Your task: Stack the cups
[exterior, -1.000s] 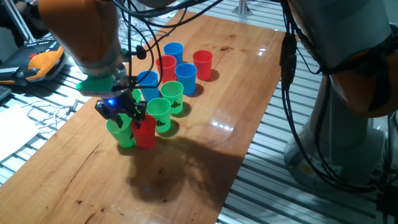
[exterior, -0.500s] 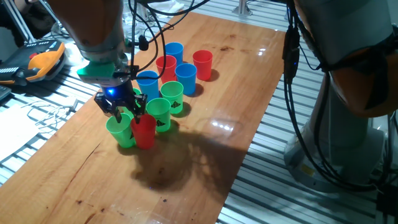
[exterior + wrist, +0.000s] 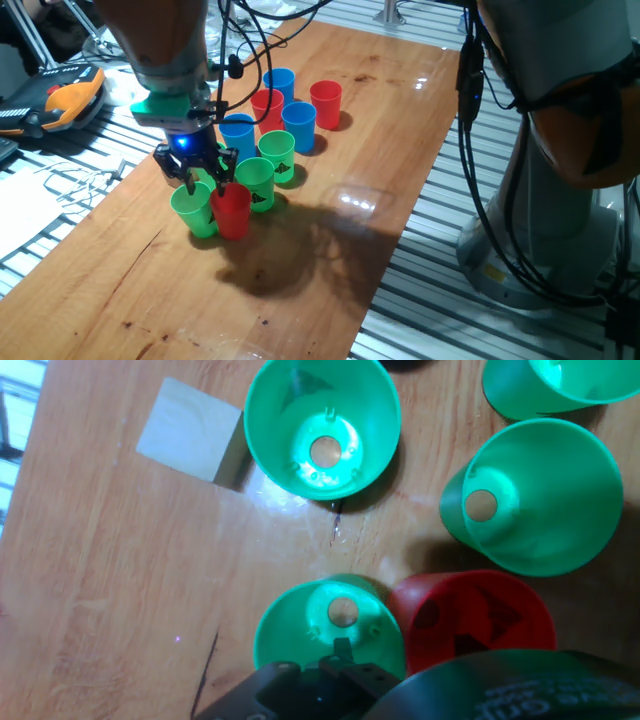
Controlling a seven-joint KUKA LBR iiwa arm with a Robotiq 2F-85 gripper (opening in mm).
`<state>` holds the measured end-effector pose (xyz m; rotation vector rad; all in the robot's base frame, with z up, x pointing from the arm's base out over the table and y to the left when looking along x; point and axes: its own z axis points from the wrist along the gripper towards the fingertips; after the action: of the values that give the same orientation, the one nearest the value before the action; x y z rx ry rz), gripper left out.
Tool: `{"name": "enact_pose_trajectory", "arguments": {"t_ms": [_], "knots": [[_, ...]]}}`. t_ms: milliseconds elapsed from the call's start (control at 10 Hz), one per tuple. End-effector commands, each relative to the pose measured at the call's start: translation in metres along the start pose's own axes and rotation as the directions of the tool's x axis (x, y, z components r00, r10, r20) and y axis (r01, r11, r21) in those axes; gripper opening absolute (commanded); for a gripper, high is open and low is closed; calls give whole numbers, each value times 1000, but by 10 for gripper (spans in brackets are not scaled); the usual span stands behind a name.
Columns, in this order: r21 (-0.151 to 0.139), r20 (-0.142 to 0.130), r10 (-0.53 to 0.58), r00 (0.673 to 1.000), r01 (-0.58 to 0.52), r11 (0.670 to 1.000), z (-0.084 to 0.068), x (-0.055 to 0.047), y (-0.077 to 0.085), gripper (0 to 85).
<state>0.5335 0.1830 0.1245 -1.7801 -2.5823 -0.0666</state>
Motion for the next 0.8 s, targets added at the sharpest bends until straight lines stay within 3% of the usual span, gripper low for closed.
{"name": "enact_pose_trajectory", "arguments": {"t_ms": [0, 200, 400, 700], "knots": [[-4, -3, 1, 1000, -1, 1000, 1, 0, 0, 510], [-17, -24, 23, 999, -24, 1000, 1, 0, 1, 510], [-17, -21, 19, 1000, -19, 1000, 1, -2, 2, 510], [18, -12, -28, 1000, 28, 999, -8, -14, 3, 510]]}}
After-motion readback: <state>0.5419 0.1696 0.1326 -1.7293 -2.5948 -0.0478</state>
